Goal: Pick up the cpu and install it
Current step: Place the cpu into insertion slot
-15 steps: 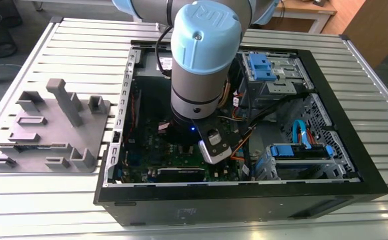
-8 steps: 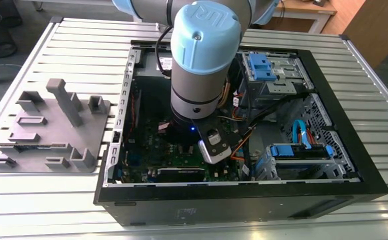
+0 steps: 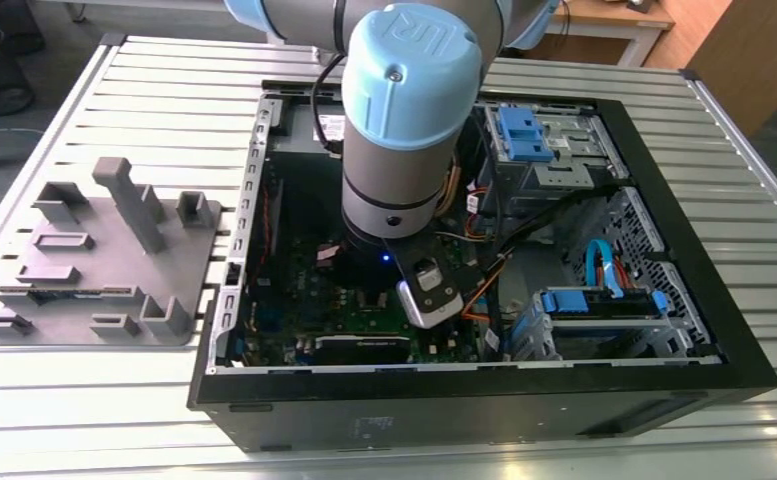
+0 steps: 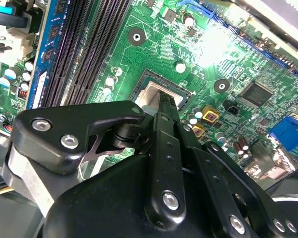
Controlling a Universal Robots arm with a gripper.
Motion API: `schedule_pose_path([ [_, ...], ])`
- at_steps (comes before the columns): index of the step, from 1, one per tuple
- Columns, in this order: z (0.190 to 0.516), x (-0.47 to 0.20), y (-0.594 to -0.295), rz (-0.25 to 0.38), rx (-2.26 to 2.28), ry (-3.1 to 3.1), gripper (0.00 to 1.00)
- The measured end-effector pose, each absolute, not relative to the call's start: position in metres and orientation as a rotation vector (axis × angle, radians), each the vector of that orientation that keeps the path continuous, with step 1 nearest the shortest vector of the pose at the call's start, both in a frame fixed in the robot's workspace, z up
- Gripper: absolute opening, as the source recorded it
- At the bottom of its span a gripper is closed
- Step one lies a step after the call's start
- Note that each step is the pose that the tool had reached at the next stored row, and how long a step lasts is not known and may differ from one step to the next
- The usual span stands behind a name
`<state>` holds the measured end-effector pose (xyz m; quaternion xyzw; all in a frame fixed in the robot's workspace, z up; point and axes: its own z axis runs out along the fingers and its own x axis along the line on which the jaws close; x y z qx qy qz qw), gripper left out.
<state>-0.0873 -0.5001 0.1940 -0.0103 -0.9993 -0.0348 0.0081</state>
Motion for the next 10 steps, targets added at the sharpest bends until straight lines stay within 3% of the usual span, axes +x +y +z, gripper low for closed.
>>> schedule_pose_path([
  [10,0.1924,-0.0873,-0.5001,-0.107,-0.032,-3.123,0.11],
])
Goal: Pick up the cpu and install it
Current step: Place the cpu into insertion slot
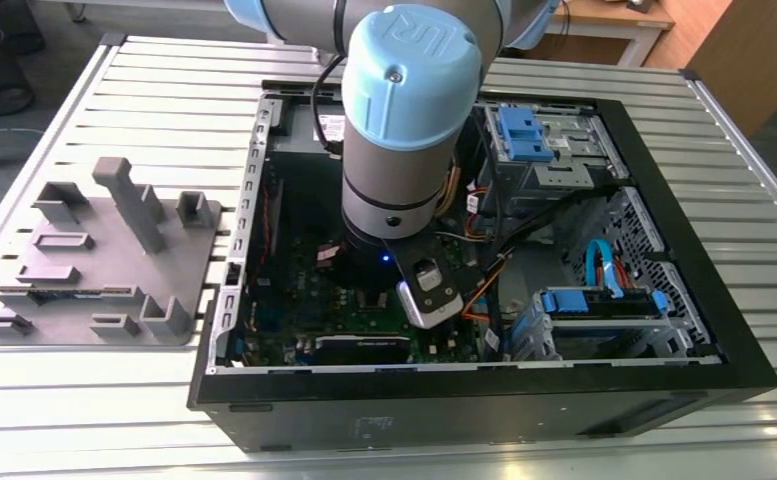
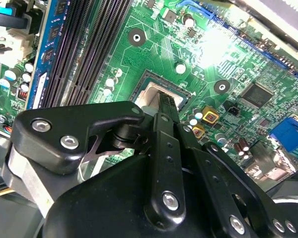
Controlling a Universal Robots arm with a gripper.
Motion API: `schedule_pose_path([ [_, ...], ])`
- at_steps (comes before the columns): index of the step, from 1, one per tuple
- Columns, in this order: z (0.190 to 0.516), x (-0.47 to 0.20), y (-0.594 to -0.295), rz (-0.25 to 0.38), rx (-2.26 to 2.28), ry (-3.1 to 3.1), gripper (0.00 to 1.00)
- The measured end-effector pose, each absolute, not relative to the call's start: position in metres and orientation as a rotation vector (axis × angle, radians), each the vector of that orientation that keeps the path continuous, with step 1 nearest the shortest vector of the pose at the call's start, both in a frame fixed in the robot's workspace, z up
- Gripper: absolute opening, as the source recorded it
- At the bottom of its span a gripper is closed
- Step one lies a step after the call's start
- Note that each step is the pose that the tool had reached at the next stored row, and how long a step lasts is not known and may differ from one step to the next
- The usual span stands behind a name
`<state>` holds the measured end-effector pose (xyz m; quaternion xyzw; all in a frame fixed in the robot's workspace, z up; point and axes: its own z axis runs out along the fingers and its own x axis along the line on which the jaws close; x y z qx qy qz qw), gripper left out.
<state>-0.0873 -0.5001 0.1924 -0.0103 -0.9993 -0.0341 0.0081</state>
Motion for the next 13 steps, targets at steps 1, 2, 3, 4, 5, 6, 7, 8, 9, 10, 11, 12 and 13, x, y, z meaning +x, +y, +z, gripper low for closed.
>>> schedule_pose_path([
  [1,0.192,-0.087,-0.5,-0.106,-0.032,-3.123,0.11],
  [2,0.192,-0.087,-0.5,-0.106,-0.032,-3.123,0.11],
  [3,0.192,-0.087,-0.5,-0.106,-0.032,-3.123,0.11],
  [4,0.193,-0.087,-0.5,-0.107,-0.032,-3.124,0.11],
  [5,0.193,-0.087,-0.5,-0.107,-0.032,-3.124,0.11],
  [6,0.194,-0.087,-0.5,-0.107,-0.032,-3.124,0.11],
  [7,0.195,-0.087,-0.5,-0.107,-0.032,-3.124,0.11],
  [8,0.197,-0.087,-0.5,-0.104,-0.032,-3.124,0.11],
  [9,0.199,-0.087,-0.5,-0.103,-0.032,-3.124,0.11],
  [10,0.202,-0.087,-0.5,-0.103,-0.032,-3.124,0.11],
  [11,0.204,-0.087,-0.5,-0.102,-0.032,-3.124,0.11],
  [12,0.206,-0.087,-0.5,-0.101,-0.032,-3.124,0.11],
  [13,0.209,-0.087,-0.5,-0.101,-0.032,-3.124,0.11],
])
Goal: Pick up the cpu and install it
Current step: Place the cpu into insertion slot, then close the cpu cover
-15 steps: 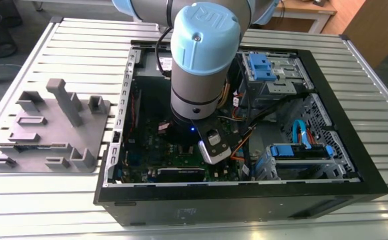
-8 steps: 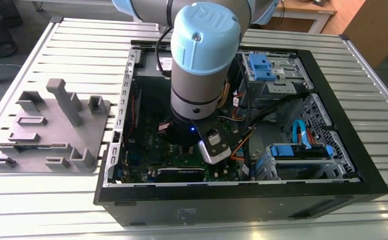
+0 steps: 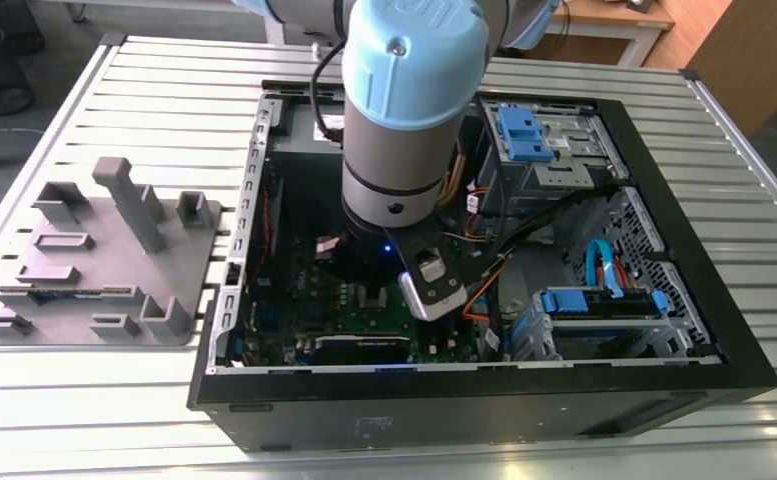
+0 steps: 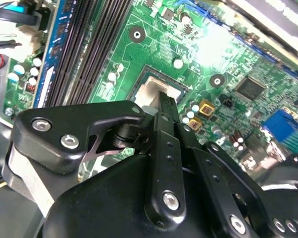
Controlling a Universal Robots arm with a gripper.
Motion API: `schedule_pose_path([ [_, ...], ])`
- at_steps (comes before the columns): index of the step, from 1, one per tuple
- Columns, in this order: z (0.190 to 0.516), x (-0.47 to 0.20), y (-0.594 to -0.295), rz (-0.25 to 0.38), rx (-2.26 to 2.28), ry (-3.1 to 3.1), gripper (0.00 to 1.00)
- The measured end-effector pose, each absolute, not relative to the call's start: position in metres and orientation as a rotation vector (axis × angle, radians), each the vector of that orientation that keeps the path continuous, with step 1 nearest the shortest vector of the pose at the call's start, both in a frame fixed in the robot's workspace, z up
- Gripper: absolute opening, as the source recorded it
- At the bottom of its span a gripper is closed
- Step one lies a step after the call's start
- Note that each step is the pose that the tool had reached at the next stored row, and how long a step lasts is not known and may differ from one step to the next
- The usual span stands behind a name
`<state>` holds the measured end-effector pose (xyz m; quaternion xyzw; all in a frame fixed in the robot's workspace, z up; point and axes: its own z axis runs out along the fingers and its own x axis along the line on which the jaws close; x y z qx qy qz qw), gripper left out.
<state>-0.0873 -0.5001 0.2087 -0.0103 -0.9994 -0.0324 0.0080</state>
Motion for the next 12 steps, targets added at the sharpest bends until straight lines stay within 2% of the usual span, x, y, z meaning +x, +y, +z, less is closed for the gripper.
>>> schedule_pose_path([
  [12,0.2176,-0.0873,-0.5001,-0.1,-0.032,-3.124,0.11],
])
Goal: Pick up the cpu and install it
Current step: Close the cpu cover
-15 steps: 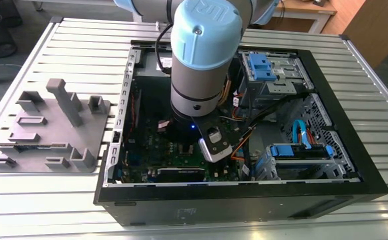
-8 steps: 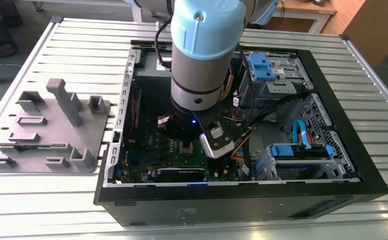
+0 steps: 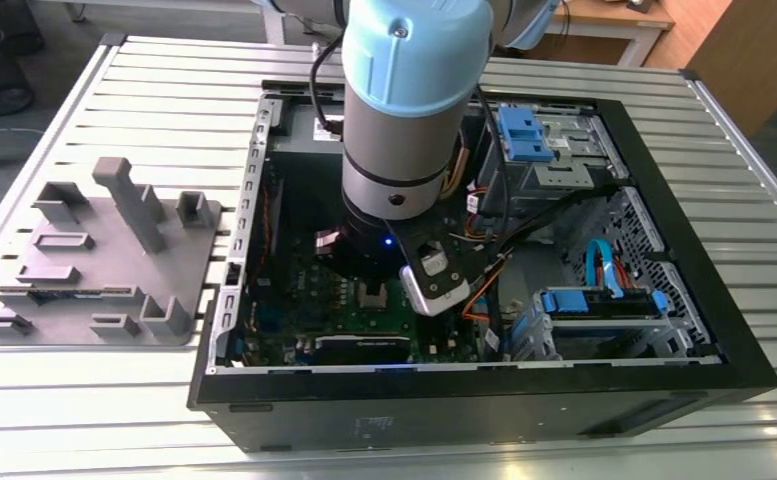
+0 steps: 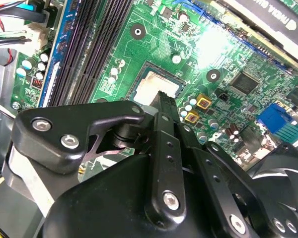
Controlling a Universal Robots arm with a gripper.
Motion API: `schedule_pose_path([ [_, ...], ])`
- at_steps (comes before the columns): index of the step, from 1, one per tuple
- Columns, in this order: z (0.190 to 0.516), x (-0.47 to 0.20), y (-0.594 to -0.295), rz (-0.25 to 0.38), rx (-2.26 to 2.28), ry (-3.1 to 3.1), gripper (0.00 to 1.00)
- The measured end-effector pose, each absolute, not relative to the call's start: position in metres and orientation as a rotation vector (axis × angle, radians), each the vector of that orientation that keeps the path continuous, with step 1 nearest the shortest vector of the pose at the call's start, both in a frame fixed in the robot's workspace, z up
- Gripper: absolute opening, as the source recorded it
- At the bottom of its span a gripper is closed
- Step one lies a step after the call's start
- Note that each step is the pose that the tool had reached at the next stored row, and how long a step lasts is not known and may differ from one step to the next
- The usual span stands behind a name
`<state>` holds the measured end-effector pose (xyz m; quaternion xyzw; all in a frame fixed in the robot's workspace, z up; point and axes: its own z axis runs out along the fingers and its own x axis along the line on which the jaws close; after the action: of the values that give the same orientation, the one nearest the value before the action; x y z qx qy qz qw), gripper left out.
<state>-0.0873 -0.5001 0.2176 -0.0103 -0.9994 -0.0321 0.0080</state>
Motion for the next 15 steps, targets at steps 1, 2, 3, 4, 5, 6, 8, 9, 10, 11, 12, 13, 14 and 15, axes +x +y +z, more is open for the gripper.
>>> schedule_pose_path([
  [1,0.2176,-0.0873,-0.5001,-0.101,-0.032,-3.124,0.11],
  [2,0.2176,-0.0873,-0.5001,-0.101,-0.032,-3.124,0.11],
  [3,0.2177,-0.0873,-0.5001,-0.1,-0.032,-3.124,0.11],
  [4,0.218,-0.0873,-0.5,-0.1,-0.032,-3.124,0.11],
  [5,0.2187,-0.0873,-0.5,-0.101,-0.032,-3.123,0.11],
  [6,0.2194,-0.0873,-0.5,-0.102,-0.032,-3.124,0.11],
  [8,0.2223,-0.0873,-0.4999,-0.104,-0.032,-3.124,0.11],
  [9,0.2236,-0.0873,-0.4999,-0.106,-0.032,-3.124,0.11],
  [10,0.2247,-0.0874,-0.4999,-0.107,-0.032,-3.124,0.11],
  [11,0.2256,-0.0873,-0.4999,-0.107,-0.032,-3.124,0.11],
  [12,0.2261,-0.0873,-0.4999,-0.107,-0.032,-3.124,0.11],
  [13,0.226,-0.0873,-0.4998,-0.108,-0.032,-3.124,0.11],
  [14,0.226,-0.0873,-0.4998,-0.108,-0.032,-3.124,0.11],
  [15,0.226,-0.0873,-0.4998,-0.108,-0.032,-3.124,0.11],
])
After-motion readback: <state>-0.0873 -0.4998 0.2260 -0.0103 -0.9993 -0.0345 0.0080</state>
